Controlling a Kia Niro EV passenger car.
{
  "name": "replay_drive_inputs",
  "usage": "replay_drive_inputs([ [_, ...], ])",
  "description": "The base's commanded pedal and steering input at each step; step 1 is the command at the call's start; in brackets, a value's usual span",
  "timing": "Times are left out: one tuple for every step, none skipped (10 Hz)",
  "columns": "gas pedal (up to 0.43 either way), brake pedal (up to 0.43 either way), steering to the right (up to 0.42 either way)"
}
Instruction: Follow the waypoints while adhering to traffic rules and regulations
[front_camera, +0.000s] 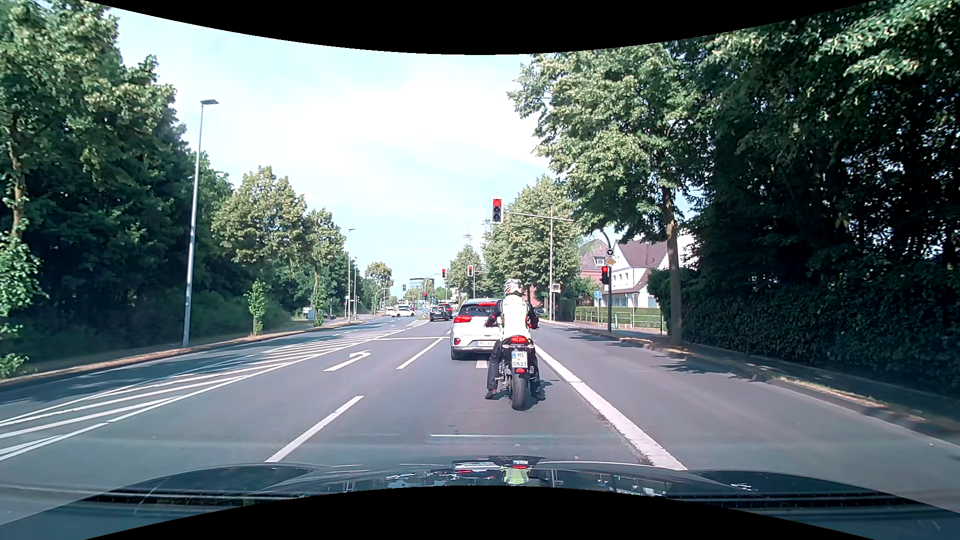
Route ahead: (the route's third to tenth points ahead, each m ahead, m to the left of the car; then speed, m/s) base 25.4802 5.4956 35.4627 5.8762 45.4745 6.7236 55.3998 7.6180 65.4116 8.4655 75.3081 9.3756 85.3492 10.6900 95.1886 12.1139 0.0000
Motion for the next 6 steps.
replay_drive_inputs([
  [0.000,0.000,-0.007],
  [0.000,0.000,-0.007],
  [0.000,0.000,-0.007],
  [0.000,0.000,-0.007],
  [0.000,0.000,-0.007],
  [0.000,0.000,-0.007],
])
